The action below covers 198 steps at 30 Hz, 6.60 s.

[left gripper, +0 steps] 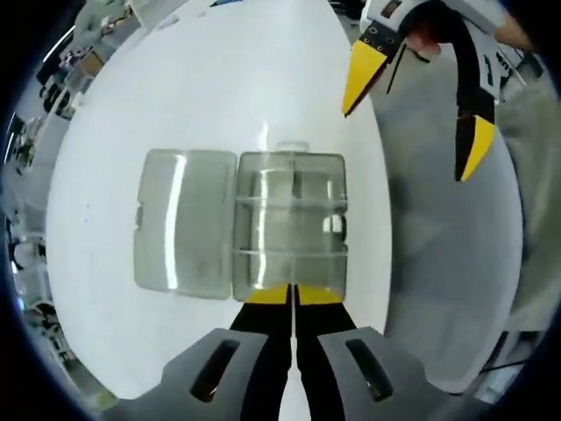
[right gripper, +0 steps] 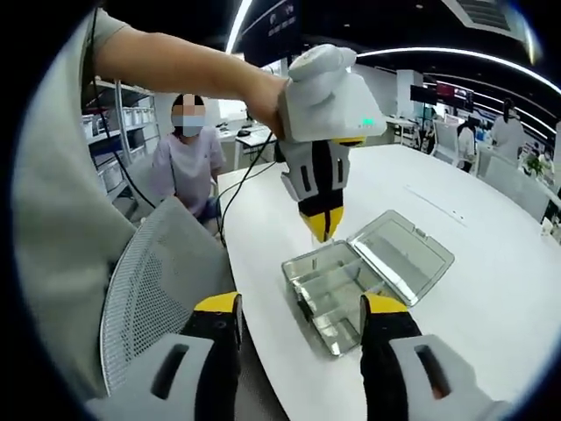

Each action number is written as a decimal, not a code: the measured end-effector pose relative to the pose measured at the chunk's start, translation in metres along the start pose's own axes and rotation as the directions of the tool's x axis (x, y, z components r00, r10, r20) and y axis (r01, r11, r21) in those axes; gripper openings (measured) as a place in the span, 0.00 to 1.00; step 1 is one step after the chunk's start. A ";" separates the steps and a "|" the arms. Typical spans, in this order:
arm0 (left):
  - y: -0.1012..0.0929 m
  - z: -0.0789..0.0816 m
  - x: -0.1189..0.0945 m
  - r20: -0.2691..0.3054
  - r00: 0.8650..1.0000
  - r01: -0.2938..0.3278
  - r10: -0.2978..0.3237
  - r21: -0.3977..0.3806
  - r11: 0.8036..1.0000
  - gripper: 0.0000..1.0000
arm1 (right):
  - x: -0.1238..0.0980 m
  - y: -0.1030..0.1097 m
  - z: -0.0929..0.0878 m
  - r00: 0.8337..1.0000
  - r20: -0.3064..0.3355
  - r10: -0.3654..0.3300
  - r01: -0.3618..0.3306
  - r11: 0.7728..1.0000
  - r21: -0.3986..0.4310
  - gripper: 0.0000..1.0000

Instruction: Insert the divider into the dual guide fixture by aligning both edges with the guide slots and pushing it downward to the bottom, including one-sided entry, uneven engagement, binding, and posture correction.

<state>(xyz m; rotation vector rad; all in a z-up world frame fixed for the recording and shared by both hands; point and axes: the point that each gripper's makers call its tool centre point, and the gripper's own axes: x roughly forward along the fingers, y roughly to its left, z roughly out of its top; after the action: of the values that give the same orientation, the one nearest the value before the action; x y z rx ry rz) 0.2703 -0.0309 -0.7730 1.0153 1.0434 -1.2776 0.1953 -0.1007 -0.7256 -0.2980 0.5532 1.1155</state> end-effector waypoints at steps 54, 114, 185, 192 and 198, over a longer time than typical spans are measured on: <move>0.001 -0.006 0.017 -0.033 0.999 0.003 -0.002 0.018 1.000 0.00 | -0.002 0.003 -0.003 1.000 0.005 0.005 -0.005 1.000 0.019 0.53; 0.002 -0.017 0.053 -0.081 0.996 0.041 -0.036 0.068 0.997 0.00 | -0.001 0.000 -0.012 1.000 -0.006 0.009 -0.009 0.998 0.055 0.53; 0.015 -0.036 -0.031 0.267 0.945 -0.095 0.187 -0.322 0.942 0.14 | -0.004 0.006 -0.012 0.998 -0.033 0.049 -0.049 0.999 0.009 0.55; -0.007 -0.036 -0.047 0.412 0.863 -0.061 0.293 -0.491 0.869 0.14 | -0.003 0.007 -0.018 0.997 -0.052 0.055 -0.055 0.998 0.013 0.55; -0.030 -0.028 -0.058 0.550 0.738 0.042 0.391 -0.616 0.787 0.20 | -0.007 -0.001 -0.026 0.997 -0.067 0.039 -0.038 0.999 0.022 0.56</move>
<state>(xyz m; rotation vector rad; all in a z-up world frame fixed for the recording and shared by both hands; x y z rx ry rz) 0.2383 0.0085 -0.7231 0.1227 0.6744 -0.9164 0.1867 -0.1191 -0.7432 -0.3089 0.6323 1.1391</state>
